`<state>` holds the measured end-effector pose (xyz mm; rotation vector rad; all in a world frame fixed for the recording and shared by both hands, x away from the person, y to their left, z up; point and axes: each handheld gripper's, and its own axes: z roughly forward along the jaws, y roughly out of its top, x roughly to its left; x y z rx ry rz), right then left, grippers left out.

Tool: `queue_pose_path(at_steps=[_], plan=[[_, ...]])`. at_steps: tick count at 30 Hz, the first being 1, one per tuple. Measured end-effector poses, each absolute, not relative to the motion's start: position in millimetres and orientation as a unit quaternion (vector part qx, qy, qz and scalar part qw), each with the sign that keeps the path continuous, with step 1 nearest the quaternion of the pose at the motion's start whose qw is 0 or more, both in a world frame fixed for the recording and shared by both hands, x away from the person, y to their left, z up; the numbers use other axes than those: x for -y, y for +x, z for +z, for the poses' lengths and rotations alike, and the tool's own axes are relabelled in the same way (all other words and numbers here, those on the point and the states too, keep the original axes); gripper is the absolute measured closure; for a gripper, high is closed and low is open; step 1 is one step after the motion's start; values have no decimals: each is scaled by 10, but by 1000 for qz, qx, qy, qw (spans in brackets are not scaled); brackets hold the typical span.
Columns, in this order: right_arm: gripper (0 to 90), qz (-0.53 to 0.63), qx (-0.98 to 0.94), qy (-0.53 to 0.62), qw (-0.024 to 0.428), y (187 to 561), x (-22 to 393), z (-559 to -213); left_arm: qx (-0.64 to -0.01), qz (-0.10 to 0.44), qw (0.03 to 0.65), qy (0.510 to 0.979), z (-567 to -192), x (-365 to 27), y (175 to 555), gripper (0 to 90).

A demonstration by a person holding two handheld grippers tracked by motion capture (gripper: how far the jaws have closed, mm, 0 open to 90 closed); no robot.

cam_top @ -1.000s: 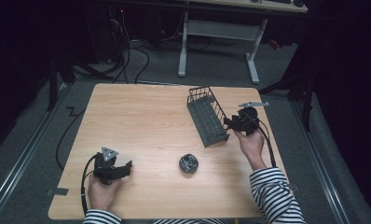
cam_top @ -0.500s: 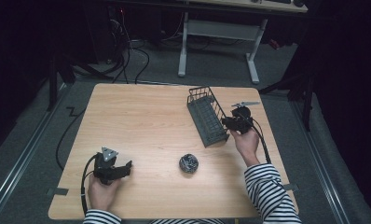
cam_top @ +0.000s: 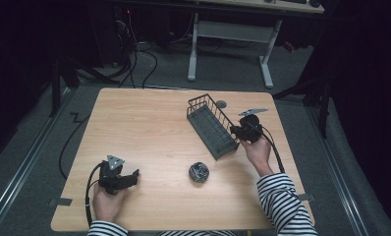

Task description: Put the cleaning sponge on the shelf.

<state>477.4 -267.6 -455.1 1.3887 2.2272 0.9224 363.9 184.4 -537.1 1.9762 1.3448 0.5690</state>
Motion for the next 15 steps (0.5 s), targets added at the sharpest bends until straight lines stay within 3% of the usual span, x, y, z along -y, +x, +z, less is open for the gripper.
queue_pose_path(at_steps=[15], plan=[[860, 328, -827, 426, 163, 4748, 2492, -4546, -515, 219, 335, 758, -5370, -1842, 3637, 200]])
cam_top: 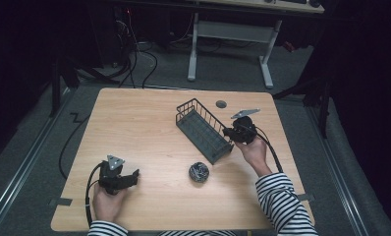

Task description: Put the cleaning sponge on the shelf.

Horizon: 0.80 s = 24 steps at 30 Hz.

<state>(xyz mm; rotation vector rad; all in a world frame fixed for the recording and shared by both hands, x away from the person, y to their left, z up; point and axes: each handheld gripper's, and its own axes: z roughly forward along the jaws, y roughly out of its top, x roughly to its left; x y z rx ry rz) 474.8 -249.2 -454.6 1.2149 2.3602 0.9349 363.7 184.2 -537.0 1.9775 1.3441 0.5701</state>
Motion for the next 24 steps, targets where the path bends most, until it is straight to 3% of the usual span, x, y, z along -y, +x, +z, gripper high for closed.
queue_pose_path(at_steps=[12, 13, 14, 15, 16, 17, 24], plan=[[853, 336, -839, 397, 158, 4731, 2440, -4558, -514, 219, 335, 758, -5370, -1839, 3636, 201], [769, 330, -840, 397, 168, 4726, 2433, -4561, -514, 219, 335, 758, -5370, -1840, 3636, 201], [769, 330, -840, 397, 168, 4726, 2433, -4561, -514, 218, 335, 759, -5369, -1841, 3636, 201], [675, 335, -833, 406, 172, 4720, 2452, -4553, -515, 218, 335, 759, -5369, -1841, 3635, 202], [675, 344, -827, 412, 169, 4713, 2472, -4539, -515, 218, 335, 759, -5369, -1841, 3635, 202], [608, 352, -822, 415, 168, 4708, 2494, -4518, -515, 218, 336, 758, -5369, -1841, 3635, 202], [512, 389, -799, 422, 178, 4588, 2597, -4333, -515, 218, 336, 758, -5371, -1840, 3635, 203]])
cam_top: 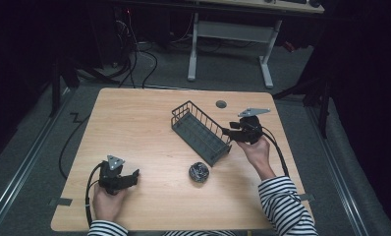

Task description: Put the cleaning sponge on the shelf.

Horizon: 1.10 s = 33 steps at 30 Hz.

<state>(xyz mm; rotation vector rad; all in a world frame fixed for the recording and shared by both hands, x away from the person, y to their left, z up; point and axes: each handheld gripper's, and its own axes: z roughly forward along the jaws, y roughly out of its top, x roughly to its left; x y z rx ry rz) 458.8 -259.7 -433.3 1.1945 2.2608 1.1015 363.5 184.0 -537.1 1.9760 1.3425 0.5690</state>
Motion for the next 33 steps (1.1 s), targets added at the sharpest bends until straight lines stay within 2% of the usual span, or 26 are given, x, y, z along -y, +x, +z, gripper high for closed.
queue_pose_path(at_steps=[10, 15, 33], plan=[[454, 403, -780, 432, 206, 4267, 2818, -4264, -515, 218, 336, 757, -5371, -1841, 3635, 204], [448, 410, -778, 436, 192, 4051, 2914, -4252, -516, 218, 337, 757, -5371, -1841, 3636, 206], [463, 413, -794, 406, 184, 3539, 2718, -4555, -516, 218, 337, 757, -5370, -1841, 3636, 207]])
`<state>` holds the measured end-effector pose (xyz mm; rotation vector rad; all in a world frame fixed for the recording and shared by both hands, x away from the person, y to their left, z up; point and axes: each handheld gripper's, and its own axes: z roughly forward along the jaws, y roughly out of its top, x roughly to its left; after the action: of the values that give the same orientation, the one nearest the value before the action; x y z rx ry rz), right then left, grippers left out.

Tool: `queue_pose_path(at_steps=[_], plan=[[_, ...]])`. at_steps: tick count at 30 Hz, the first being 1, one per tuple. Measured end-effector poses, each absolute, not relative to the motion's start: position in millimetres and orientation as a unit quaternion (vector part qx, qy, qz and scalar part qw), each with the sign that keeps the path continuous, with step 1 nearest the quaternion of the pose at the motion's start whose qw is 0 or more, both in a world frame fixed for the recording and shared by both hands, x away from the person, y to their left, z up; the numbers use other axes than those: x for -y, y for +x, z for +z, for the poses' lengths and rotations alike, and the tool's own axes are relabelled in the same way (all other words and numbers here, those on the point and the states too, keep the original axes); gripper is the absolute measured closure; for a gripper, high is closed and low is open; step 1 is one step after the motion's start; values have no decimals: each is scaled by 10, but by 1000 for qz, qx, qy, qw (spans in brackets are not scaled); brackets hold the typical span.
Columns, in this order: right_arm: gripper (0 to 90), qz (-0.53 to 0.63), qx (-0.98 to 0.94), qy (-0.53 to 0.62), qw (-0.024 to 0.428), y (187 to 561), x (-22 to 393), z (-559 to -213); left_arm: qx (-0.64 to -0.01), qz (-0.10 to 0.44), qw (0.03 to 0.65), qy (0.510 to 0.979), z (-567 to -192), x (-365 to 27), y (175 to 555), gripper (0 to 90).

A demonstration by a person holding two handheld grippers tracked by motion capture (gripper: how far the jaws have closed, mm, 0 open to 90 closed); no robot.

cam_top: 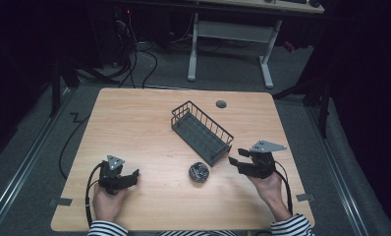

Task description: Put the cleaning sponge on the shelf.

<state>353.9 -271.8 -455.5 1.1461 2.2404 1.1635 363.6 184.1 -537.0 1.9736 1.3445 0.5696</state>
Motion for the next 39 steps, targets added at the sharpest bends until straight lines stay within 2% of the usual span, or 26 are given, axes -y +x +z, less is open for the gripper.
queue_pose_path(at_steps=[18, 39], plan=[[440, 425, -805, 390, 140, 3384, 2397, -4950, -516, 219, 336, 757, -5370, -1841, 3635, 207], [324, 424, -820, 364, 123, 3431, 1940, -5118, -516, 219, 336, 757, -5370, -1841, 3635, 207]])
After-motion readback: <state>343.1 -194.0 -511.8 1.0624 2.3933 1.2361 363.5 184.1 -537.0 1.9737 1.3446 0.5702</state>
